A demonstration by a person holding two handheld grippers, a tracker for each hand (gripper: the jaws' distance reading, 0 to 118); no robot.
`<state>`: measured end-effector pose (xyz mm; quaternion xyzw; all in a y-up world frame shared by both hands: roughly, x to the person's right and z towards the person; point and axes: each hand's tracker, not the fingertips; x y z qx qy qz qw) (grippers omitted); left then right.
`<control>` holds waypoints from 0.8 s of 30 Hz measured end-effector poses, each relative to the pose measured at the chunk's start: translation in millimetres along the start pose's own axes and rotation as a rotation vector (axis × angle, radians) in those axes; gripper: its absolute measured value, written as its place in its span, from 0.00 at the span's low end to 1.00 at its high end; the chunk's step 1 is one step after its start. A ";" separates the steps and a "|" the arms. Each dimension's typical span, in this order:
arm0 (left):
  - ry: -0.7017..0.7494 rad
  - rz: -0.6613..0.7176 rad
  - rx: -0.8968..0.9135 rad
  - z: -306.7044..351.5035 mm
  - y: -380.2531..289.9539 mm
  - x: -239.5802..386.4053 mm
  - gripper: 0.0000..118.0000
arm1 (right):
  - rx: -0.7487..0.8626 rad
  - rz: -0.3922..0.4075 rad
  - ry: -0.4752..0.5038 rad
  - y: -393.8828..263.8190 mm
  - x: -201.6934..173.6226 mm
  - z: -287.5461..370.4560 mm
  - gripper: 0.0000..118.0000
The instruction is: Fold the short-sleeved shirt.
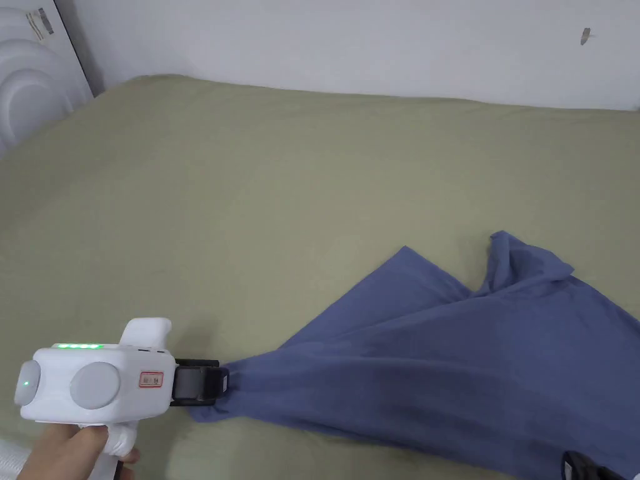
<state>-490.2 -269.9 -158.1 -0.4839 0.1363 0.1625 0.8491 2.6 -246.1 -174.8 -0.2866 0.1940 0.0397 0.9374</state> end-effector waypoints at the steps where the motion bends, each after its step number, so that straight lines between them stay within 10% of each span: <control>1: 0.023 -0.018 -0.012 -4.8 0.7 3.1 0.98 | -0.004 -0.004 -0.003 -0.7 0.6 -1.0 0.01; 6: 0.133 -0.087 -0.055 -22.3 -6.5 14.1 0.86 | -0.025 -0.023 0.001 -3.3 7.0 -4.6 0.01; 10: 0.048 -0.090 -0.028 -1.5 0.6 21.3 0.00 | -0.028 -0.035 -0.012 -1.2 17.5 -9.4 0.01; 21: 0.044 -0.114 -0.024 -5.3 -0.2 28.9 0.00 | -0.137 -0.055 -0.139 81.3 120.4 -114.8 0.01; 24: 0.054 -0.131 -0.003 1.2 -4.7 45.1 0.00 | -0.233 -0.046 -0.117 116.5 152.3 -173.3 0.14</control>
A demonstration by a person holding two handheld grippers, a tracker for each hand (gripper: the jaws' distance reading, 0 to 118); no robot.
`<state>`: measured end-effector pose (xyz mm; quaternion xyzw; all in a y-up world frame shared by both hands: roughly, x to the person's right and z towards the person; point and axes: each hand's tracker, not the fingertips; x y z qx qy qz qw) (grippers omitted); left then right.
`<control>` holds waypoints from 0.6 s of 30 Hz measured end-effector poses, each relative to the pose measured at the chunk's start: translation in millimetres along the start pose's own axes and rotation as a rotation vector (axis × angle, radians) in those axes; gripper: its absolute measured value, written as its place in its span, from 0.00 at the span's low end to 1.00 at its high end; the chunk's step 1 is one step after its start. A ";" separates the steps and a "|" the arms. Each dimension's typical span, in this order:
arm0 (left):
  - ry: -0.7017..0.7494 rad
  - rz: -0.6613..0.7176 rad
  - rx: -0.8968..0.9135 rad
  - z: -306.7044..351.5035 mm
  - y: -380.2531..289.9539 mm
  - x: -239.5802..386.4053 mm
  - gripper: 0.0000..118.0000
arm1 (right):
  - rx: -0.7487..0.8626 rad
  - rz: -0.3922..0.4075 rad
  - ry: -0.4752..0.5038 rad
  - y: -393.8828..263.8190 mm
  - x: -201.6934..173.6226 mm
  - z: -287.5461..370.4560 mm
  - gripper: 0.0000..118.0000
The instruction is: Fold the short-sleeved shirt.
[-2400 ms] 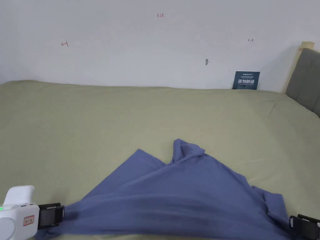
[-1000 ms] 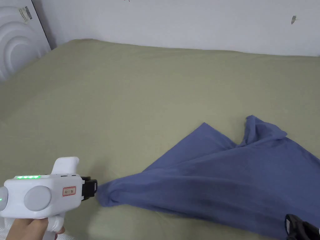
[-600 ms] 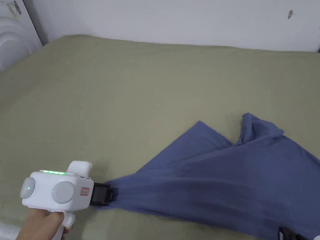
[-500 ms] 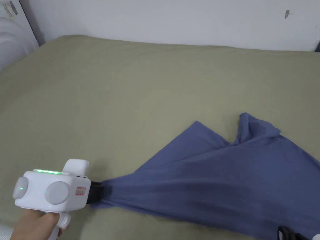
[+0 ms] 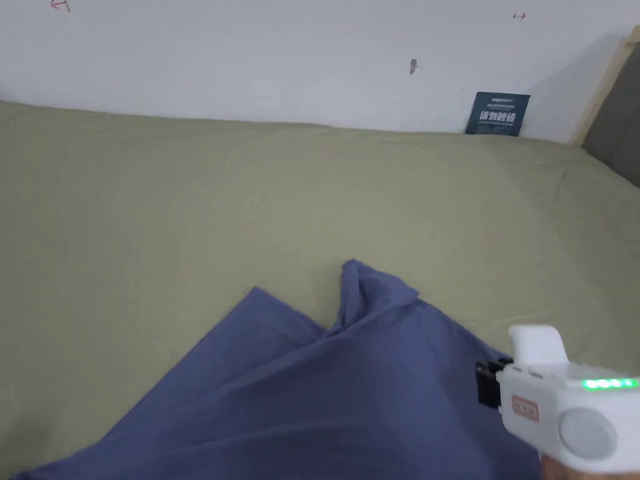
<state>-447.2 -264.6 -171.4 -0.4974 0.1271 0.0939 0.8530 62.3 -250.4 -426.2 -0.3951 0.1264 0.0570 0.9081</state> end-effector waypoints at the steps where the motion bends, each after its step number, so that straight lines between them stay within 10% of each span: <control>1: 0.004 -0.002 0.000 -0.3 -0.4 2.6 0.00 | -0.007 -0.003 0.006 15.8 4.8 -16.0 0.14; 3: 0.000 0.004 0.002 0.2 3.1 2.4 0.00 | -0.064 0.002 0.083 45.5 12.5 -47.1 0.62; 14: -0.011 0.035 -0.024 -13.9 6.5 -19.3 0.00 | -0.240 0.171 0.084 90.2 -14.7 -157.0 0.63; 16: -0.007 0.031 -0.028 -14.0 7.5 -15.2 0.00 | -0.232 0.152 0.068 97.4 -15.6 -144.5 0.49; 17: -0.006 0.030 -0.031 -14.1 8.7 -15.7 0.00 | -0.199 0.168 0.050 97.4 -16.4 -135.5 0.00; 18: -0.002 0.024 -0.033 -12.3 9.6 -11.5 0.00 | -0.148 0.217 0.032 97.5 -17.3 -125.6 0.00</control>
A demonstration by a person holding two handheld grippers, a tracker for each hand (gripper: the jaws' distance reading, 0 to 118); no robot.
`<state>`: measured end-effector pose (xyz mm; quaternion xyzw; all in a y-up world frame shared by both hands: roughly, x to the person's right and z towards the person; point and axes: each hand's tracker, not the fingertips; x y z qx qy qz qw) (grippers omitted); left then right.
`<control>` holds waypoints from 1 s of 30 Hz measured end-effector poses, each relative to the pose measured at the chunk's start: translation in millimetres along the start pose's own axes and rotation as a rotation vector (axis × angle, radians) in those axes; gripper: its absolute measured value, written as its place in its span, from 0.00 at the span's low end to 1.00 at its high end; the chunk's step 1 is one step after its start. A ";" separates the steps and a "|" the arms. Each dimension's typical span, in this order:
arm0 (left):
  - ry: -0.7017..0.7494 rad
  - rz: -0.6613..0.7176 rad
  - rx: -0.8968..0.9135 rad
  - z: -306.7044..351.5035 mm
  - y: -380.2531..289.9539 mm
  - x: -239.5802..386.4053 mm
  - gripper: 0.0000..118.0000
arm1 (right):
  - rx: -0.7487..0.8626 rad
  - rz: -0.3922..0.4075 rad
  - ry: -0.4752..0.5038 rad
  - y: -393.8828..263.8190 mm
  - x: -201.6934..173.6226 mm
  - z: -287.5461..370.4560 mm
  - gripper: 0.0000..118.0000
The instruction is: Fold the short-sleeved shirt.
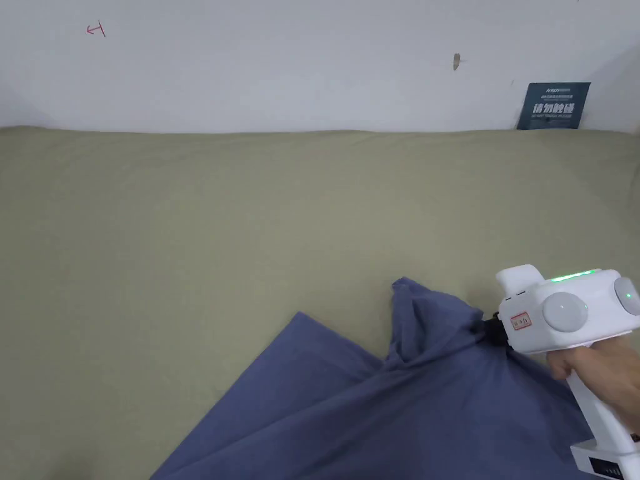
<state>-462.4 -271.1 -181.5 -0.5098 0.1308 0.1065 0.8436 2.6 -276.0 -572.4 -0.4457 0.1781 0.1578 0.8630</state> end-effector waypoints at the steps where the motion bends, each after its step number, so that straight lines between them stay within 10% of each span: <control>1: -0.001 0.000 -0.002 2.7 1.2 2.7 0.00 | 0.038 -0.023 0.010 -2.4 1.1 18.0 0.00; 9: -0.012 0.027 0.209 85.5 36.2 20.7 0.00 | 0.255 -0.059 0.073 -12.0 23.8 179.1 0.00; 30: 0.020 -0.016 0.680 303.2 246.1 118.9 0.00 | 0.767 -0.249 -0.153 13.9 93.3 506.6 0.00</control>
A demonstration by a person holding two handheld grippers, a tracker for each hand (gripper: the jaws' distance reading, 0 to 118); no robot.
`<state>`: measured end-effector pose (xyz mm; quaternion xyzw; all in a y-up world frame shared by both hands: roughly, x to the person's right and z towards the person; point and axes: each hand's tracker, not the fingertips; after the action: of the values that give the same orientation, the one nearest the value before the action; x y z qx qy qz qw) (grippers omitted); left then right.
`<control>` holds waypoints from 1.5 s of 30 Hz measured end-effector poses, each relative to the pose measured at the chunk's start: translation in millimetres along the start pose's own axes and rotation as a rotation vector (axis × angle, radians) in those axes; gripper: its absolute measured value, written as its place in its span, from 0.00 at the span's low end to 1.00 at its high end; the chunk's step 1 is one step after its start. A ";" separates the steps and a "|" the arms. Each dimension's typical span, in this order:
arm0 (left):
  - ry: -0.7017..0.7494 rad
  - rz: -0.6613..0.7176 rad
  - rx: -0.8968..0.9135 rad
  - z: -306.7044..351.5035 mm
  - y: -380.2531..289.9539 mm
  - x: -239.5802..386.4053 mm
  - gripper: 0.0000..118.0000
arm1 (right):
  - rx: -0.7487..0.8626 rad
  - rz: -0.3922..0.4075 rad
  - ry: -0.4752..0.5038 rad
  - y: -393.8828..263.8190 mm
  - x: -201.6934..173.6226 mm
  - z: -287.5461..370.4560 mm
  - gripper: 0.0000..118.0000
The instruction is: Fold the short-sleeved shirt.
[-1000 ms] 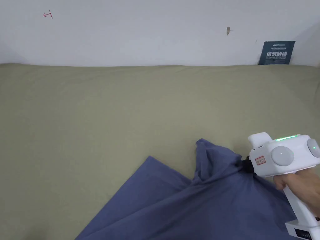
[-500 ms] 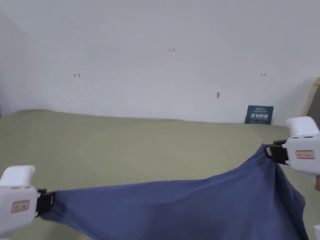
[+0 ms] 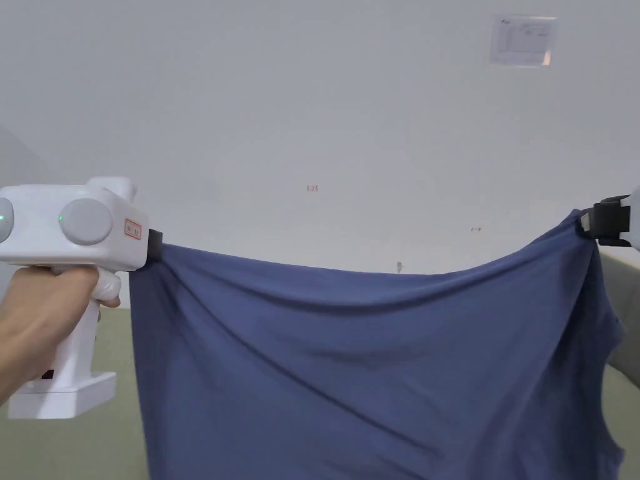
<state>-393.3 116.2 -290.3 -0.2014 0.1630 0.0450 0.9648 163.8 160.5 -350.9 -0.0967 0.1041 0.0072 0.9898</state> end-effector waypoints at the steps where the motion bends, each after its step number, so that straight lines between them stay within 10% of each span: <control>1: 0.015 -0.013 -0.002 -3.6 4.6 1.4 0.00 | -0.010 -0.010 -0.016 2.3 0.4 -4.1 0.00; 30: 0.208 -0.092 0.039 -121.4 143.5 50.9 0.00 | 0.017 0.001 -0.072 108.4 -2.0 -198.2 0.00; 45: 0.264 -0.106 0.042 -232.5 109.5 63.5 0.00 | -0.024 0.009 -0.073 58.0 -5.3 -317.6 0.00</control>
<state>-419.1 124.0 -553.6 -0.1936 0.2787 -0.0366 0.9400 91.6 156.1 -665.7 -0.1076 0.0682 0.0165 0.9917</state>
